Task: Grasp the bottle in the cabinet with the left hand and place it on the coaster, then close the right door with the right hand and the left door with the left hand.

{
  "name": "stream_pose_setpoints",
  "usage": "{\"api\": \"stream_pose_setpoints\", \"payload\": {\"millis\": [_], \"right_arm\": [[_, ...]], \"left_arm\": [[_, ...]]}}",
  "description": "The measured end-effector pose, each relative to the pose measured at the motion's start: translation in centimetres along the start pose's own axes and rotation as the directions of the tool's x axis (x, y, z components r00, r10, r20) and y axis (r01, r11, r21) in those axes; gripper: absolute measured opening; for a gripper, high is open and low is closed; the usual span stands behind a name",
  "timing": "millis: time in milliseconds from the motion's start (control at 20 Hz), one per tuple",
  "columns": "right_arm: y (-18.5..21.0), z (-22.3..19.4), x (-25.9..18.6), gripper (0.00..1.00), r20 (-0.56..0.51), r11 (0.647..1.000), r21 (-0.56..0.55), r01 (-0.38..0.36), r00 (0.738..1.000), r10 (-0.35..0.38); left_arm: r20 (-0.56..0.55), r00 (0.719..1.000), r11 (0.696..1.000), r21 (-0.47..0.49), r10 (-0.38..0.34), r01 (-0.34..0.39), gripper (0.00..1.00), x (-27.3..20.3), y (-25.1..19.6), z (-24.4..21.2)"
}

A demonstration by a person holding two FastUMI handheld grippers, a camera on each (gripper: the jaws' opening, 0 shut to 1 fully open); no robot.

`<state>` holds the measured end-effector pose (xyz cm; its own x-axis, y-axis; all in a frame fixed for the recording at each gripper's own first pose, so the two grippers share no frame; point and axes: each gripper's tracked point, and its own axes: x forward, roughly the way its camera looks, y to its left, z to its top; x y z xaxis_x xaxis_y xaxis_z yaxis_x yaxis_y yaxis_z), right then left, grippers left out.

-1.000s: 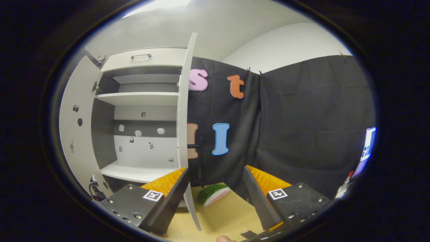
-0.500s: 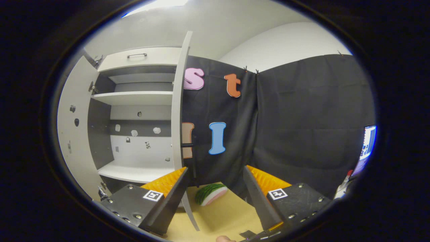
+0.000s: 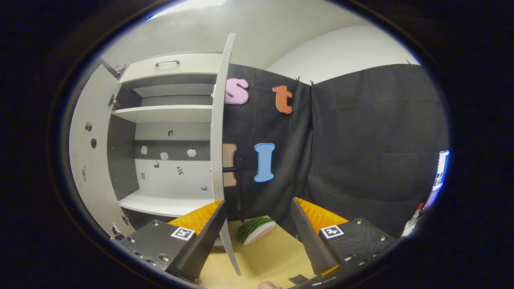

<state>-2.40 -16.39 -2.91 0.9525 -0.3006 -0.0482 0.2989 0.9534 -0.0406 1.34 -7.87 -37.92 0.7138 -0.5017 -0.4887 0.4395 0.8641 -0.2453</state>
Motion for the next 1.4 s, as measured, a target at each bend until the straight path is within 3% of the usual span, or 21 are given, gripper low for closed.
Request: {"api": "stream_pose_setpoints", "payload": {"millis": [650,950,1200,1400], "right_arm": [[-0.4,-0.7,0.0,0.97,-0.013,1.000,0.003,0.000,1.000,0.000],[-0.6,-1.0,-0.2,0.98,-0.018,1.000,0.006,0.001,1.000,-0.001],[-0.6,-1.0,-0.3,0.97,-0.016,1.000,0.006,-0.001,1.000,0.001],[-0.9,-0.6,0.0,0.98,-0.003,1.000,0.003,0.004,1.000,-0.004]], "left_arm": [[-0.065,0.998,0.993,0.119,0.006,0.002,0.79,-1.0,-2.1,-1.2],[-0.057,0.998,0.993,0.119,0.020,-0.013,0.94,-1.0,-2.6,-0.9],[-0.028,0.999,0.996,0.084,0.017,-0.014,0.94,-1.7,-3.0,0.8],[0.076,0.997,0.997,0.083,-0.008,0.002,0.94,-3.3,-4.4,5.9]]}}
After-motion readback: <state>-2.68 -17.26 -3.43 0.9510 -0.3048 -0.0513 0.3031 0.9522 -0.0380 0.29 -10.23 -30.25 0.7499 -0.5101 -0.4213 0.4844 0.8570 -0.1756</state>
